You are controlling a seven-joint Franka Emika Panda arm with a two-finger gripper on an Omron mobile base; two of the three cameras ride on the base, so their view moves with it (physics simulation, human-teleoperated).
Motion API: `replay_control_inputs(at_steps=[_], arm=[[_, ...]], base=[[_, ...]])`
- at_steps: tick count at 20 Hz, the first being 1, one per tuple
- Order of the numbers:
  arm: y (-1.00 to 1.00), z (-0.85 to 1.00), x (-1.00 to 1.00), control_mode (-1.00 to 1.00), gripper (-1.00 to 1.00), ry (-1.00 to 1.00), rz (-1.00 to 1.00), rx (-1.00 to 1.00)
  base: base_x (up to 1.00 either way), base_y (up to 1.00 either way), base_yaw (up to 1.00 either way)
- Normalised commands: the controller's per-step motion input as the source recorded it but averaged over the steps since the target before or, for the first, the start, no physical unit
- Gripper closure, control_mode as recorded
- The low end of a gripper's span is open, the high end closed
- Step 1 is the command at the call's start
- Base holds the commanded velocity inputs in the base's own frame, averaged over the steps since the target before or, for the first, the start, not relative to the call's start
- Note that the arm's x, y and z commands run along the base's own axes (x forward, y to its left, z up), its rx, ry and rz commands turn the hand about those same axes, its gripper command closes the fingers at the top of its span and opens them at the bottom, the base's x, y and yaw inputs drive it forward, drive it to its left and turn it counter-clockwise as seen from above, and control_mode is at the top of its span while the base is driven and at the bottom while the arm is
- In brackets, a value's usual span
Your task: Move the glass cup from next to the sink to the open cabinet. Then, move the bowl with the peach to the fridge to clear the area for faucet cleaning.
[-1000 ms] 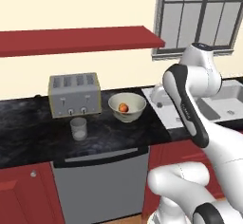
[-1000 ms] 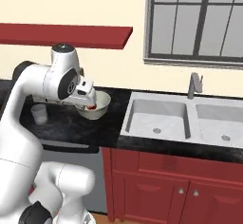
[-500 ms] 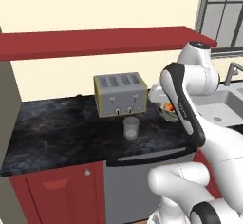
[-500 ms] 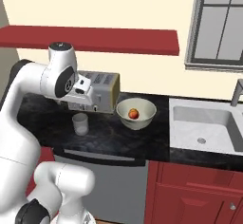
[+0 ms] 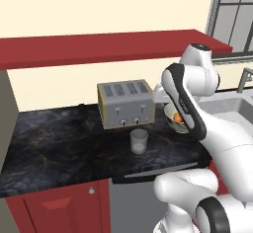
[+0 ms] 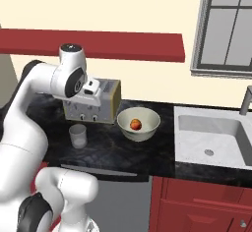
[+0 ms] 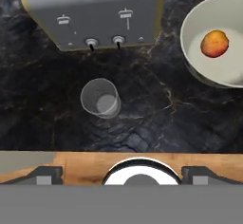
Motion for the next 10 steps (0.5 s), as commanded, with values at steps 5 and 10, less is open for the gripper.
replay_control_inputs(at_steps=[5, 10], arm=[[0.24, -0.48, 0.23, -1.0, -1.0, 0.1, -0.05, -0.02], [0.14, -0.69, -0.04, -1.0, -1.0, 0.0, -0.12, -0.01]], base=[[0.0, 0.0, 0.0], [0.0, 0.0, 0.0]])
